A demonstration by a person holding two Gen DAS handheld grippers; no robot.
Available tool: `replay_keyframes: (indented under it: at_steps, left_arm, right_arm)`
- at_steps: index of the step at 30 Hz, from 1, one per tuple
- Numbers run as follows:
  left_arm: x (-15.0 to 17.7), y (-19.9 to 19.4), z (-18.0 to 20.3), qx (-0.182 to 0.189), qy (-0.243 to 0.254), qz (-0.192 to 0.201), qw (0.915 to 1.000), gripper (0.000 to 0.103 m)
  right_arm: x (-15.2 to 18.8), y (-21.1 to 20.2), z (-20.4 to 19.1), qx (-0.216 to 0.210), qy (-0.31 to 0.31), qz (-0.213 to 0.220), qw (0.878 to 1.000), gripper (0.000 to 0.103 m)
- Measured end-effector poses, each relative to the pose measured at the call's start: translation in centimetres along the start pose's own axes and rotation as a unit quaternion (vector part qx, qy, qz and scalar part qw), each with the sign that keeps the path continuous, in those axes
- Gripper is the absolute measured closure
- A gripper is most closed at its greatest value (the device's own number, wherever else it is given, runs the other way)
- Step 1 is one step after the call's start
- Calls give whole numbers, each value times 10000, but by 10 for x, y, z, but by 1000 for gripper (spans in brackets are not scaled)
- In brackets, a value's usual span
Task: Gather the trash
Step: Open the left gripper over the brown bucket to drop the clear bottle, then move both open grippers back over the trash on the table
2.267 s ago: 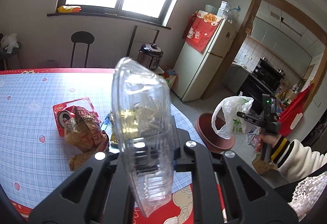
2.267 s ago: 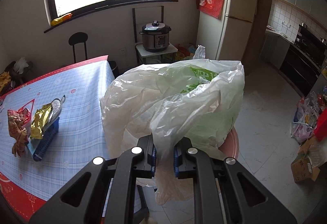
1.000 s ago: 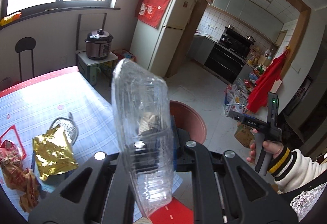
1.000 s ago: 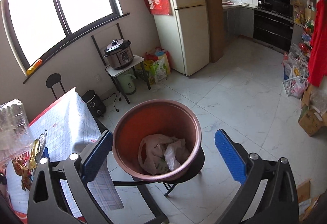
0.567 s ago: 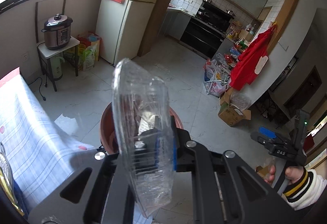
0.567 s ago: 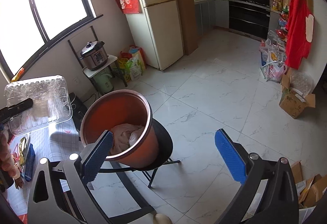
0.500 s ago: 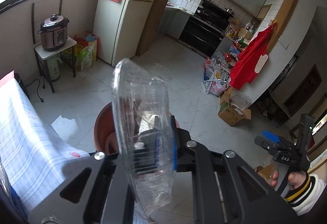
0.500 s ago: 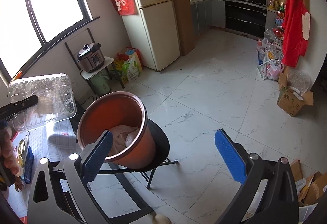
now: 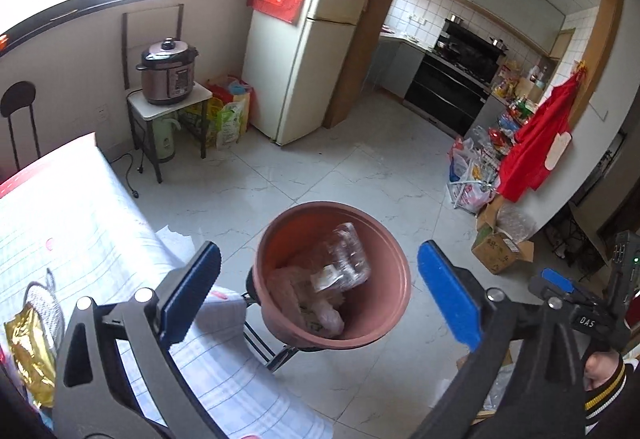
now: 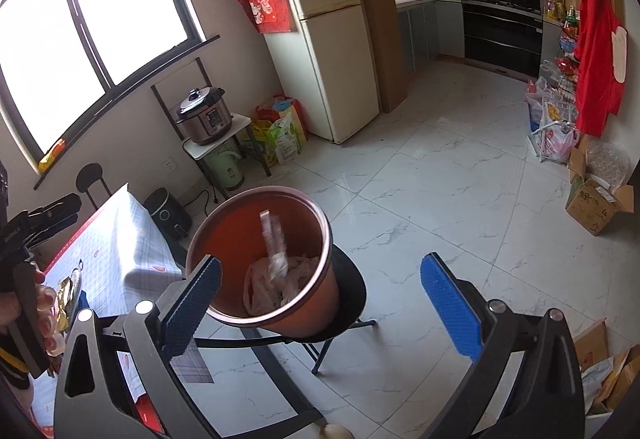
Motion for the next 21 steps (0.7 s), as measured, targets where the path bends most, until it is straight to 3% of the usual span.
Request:
replay_keyframes:
  at_steps: [5, 10, 15, 21]
  left_arm:
    - [13, -56, -71, -537, -442, 260, 9972, 6]
    - [45, -117, -153, -1264, -988, 433, 9861, 6]
    - [88, -182, -237, -1942, -1557, 625, 9665, 5]
    - [148, -258, -322, -2660, -2188, 780, 9356, 5]
  right_arm:
    - [-5, 18, -47, -319, -206, -85, 9992, 5]
    - [2, 33, -105, -685, -483, -260, 9961, 5]
    - [19, 52, -164, -1025, -755, -540, 9904, 5]
    - [44, 72, -244, -1411, -1187, -883, 9789, 5]
Point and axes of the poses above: each gripper's, at about its wrist camera, not at the fingertips, and y roughly the way its jaws point, z to its right, x to its underside, the point moved 6 cm from there along y, roughly the way its jaws point, and after that the axes turned 12 degrees about -x, right-handed, at the moved point
